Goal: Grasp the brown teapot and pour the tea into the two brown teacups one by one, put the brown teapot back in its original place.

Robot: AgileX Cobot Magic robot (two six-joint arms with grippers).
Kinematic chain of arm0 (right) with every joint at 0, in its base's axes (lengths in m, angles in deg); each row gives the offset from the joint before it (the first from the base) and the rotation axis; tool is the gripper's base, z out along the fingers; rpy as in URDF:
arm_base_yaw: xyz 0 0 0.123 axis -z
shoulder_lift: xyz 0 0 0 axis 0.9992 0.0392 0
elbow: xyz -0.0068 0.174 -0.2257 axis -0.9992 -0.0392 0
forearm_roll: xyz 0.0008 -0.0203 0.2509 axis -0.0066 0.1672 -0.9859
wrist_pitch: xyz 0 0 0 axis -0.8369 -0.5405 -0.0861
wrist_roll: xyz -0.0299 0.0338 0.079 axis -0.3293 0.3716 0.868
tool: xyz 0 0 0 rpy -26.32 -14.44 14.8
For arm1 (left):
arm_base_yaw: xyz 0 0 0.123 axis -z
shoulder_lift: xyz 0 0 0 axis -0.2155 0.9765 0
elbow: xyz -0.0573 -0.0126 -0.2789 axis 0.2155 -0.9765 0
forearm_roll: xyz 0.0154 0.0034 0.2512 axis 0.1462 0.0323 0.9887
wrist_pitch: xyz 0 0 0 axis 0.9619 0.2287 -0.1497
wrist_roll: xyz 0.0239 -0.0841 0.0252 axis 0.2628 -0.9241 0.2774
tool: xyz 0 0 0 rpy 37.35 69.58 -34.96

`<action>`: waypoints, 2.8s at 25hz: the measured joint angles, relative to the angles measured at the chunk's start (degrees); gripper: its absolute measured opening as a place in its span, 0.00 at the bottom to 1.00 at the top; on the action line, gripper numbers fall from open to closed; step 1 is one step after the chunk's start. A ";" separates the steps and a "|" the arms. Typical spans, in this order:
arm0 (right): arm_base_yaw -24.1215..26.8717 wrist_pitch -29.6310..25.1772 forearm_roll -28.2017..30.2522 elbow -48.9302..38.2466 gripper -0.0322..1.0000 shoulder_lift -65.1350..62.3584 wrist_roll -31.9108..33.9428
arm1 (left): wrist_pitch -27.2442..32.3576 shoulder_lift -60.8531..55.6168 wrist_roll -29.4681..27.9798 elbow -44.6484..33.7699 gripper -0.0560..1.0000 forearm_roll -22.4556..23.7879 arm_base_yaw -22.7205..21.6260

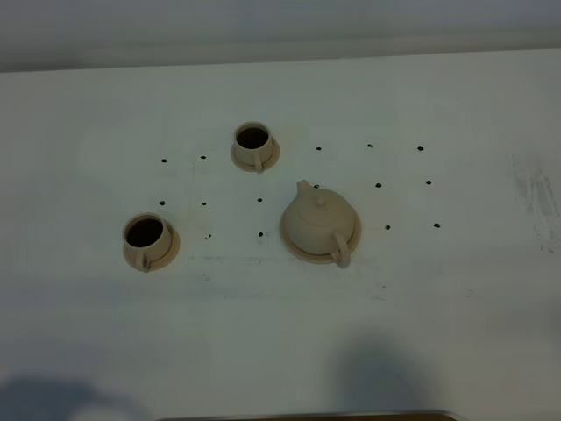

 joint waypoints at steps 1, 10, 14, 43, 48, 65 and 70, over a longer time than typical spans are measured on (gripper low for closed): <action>0.91 0.00 -0.25 0.00 0.58 -0.66 -0.59 | 0.00 0.00 0.00 0.00 0.52 0.00 0.00; 2.10 0.00 -3.84 -0.06 0.58 -3.27 -1.65 | 0.00 0.00 0.10 0.00 0.52 0.00 0.00; 2.10 0.00 -4.85 -0.06 0.58 -3.27 -1.45 | 0.00 0.00 0.10 0.00 0.52 0.00 0.00; 2.10 0.00 -4.96 -0.06 0.58 -3.27 -1.44 | 0.00 0.00 0.10 0.00 0.52 0.00 0.00; 2.10 0.00 -4.96 -0.06 0.58 -3.27 -1.44 | 0.00 0.00 0.10 0.00 0.52 0.00 0.00; 2.10 0.00 -4.96 -0.06 0.58 -3.27 -1.44 | 0.00 0.00 0.17 0.00 0.52 0.00 2.33; 2.10 0.00 -4.96 -0.06 0.58 -3.27 -1.44 | 0.00 0.00 0.17 0.00 0.52 0.00 2.33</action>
